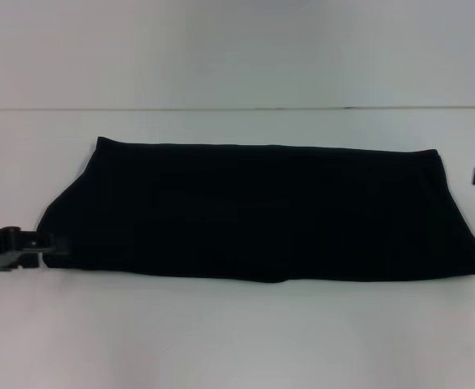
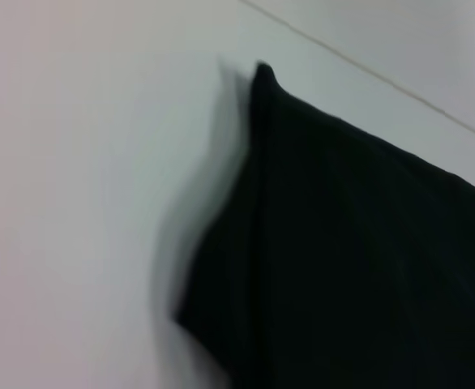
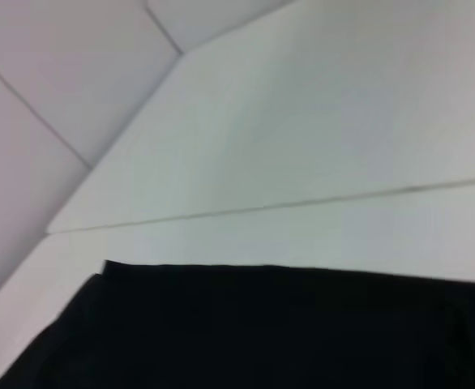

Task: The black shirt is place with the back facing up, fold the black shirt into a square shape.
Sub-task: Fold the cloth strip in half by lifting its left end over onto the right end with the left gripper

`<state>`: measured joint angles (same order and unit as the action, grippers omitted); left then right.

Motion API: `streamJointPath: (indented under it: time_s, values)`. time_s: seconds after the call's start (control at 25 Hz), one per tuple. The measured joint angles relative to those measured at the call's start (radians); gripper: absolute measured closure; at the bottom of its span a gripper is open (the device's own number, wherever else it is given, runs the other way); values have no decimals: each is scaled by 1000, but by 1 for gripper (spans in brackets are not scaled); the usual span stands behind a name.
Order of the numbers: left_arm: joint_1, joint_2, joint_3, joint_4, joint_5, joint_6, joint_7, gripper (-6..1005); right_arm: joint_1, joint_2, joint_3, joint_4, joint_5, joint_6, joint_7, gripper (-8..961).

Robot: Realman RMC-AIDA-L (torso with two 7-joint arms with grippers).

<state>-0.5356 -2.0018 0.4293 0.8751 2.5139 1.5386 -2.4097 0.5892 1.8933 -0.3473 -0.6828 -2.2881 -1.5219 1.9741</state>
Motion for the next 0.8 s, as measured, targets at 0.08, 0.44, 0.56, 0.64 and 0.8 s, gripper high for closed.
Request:
streamJointPath:
  time_s: [0.08,0.44,0.56,0.64,0.8]
  values:
    - [-13,6,-3,-26,-4,21,-42,465,22,0,-6,0,0,-5,-1,286]
    - [-43,15,-13,-120,-23,-3,-216,73,122,26,-89,2,1,79,-17,21]
    - [-49,14,-31,-147,-39,-14,-274,73,140,32,-100,-2,4,110,-27,22]
    - [-53,14,-42,-168,-44,-24,-311,73,145,35,-101,-1,15,131,-39,22]
    - [-53,15,-55,-185,-48,-32,-379,73,148,47,-105,6,55,169,-66,21]
